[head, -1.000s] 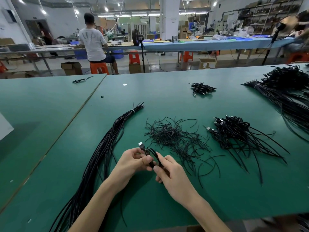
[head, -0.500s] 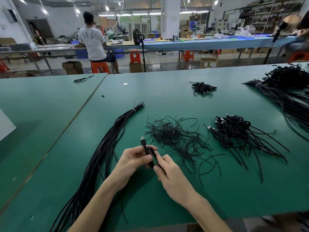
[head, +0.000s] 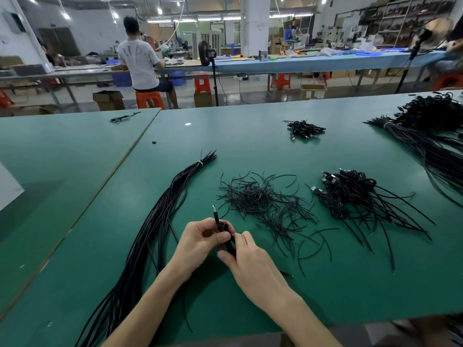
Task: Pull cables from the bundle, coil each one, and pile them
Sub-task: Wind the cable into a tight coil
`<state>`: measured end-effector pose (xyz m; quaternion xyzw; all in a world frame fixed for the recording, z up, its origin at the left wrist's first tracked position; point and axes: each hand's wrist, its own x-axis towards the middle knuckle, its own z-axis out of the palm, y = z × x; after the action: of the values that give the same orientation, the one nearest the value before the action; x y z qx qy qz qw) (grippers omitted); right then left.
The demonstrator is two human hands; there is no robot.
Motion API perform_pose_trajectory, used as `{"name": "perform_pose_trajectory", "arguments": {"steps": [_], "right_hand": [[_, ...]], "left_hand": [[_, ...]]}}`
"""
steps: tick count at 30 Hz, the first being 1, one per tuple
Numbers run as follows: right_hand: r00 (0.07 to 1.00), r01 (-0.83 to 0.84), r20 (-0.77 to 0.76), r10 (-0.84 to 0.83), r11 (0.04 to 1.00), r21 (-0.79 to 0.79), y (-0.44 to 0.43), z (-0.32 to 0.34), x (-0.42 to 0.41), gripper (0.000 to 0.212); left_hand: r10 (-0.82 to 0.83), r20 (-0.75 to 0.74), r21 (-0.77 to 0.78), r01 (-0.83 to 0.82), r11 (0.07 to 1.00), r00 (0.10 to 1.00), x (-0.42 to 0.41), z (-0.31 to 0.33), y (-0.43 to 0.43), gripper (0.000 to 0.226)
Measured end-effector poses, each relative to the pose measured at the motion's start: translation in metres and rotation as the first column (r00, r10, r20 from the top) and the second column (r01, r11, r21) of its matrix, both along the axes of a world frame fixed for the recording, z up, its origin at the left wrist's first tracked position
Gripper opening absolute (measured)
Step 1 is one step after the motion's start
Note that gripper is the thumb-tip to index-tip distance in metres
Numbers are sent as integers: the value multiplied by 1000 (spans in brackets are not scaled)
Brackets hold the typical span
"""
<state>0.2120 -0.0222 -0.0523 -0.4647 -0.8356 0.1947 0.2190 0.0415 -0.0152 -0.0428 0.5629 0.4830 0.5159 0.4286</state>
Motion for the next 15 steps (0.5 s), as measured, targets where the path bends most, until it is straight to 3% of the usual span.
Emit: {"name": "perform_pose_trajectory", "arguments": {"steps": [6,15], "right_hand": [[984,50,157,-89,970,236,-5,1,-2,33],[989,90,101,-105,985,145,-3,3,1,20]], "left_hand": [[-6,-47,8,7,1000,999,4,0,0,8],[14,-149,-11,-16,1000,989,11,-4,3,5]]}}
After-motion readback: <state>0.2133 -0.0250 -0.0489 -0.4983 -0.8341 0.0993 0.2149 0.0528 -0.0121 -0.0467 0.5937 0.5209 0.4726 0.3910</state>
